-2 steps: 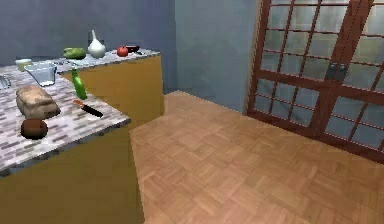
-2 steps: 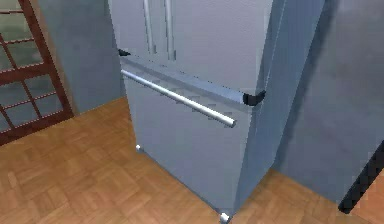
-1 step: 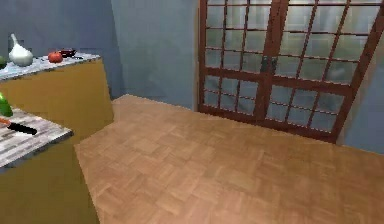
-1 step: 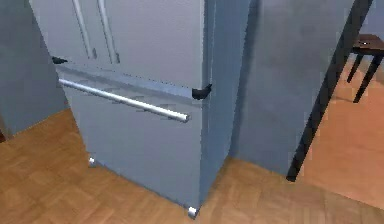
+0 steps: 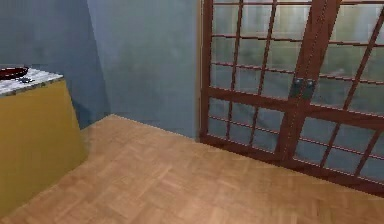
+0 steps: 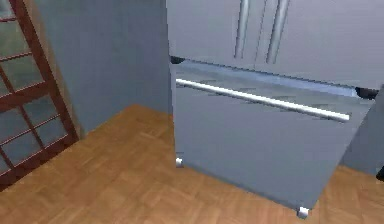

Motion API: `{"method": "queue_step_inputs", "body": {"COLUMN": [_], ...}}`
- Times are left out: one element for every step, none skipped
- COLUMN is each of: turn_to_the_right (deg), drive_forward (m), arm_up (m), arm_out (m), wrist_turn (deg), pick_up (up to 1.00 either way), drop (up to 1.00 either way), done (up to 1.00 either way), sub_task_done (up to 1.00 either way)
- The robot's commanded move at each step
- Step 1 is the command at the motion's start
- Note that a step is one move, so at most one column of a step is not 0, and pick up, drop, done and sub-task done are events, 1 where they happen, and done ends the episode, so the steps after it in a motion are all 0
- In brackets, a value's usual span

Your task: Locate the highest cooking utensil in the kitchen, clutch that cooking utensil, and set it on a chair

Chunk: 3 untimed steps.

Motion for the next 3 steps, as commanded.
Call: {"method": "queue_step_inputs", "body": {"turn_to_the_right": [-15.0,0.0,-42.0], "drive_forward": [0.00,0.45,0.00], "arm_up": [0.00,0.00,0.00], "arm_out": [0.00,0.00,0.00], "wrist_turn": [0.0,0.0,0.0], "pick_up": [0.00,0.00,0.00], "drop": [0.00,0.00,0.00], "done": [0.00,0.00,0.00], "sub_task_done": [0.00,0.00,0.00]}}
